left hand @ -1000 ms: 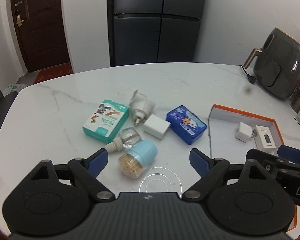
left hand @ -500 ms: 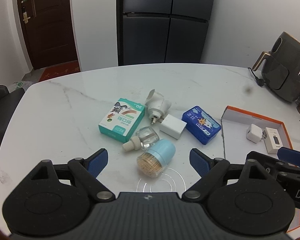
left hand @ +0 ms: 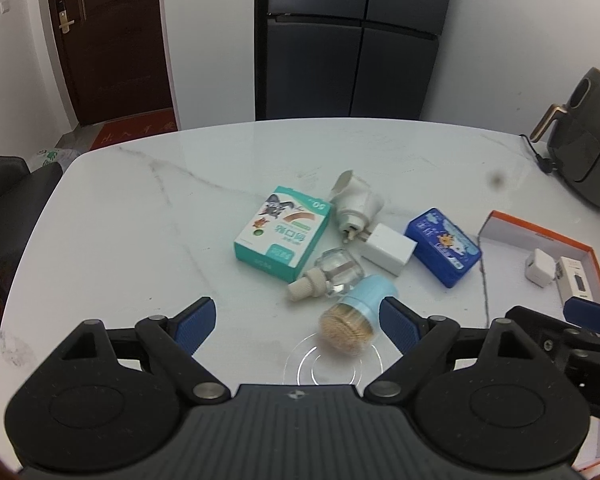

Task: Organize rigid objects
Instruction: 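Grasp the teal bandage box with the left gripper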

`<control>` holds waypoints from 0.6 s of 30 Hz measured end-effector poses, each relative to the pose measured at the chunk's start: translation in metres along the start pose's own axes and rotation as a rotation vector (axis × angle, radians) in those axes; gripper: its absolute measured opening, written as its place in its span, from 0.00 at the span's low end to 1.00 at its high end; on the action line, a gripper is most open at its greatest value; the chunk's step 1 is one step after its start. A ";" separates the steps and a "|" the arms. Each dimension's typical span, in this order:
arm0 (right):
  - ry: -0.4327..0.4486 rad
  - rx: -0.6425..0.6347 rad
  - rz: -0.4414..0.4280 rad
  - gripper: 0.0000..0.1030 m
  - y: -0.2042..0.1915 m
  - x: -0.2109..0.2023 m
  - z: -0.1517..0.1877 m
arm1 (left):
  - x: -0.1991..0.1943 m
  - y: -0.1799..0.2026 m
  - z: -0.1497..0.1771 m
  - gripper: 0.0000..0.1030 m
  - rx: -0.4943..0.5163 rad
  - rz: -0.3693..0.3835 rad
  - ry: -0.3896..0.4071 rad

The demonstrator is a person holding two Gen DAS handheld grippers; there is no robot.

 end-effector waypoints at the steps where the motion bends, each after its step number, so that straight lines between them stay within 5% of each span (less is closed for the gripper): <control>1: -0.004 0.001 0.000 0.83 -0.001 0.002 0.000 | 0.003 -0.002 -0.001 0.88 0.000 -0.002 -0.004; 18: -0.073 0.044 0.014 0.83 0.006 0.046 0.008 | 0.086 -0.021 -0.037 0.92 0.083 -0.004 -0.103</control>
Point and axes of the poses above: each gripper's, at about its wrist camera, not at the fingertips, and x roughly the way its jaws point, y to its right, z to its underside, the point moved 7 cm from there along x, roughly the way its jaws point, and after that the axes turned 15 degrees about -x, right-handed, at the moved point
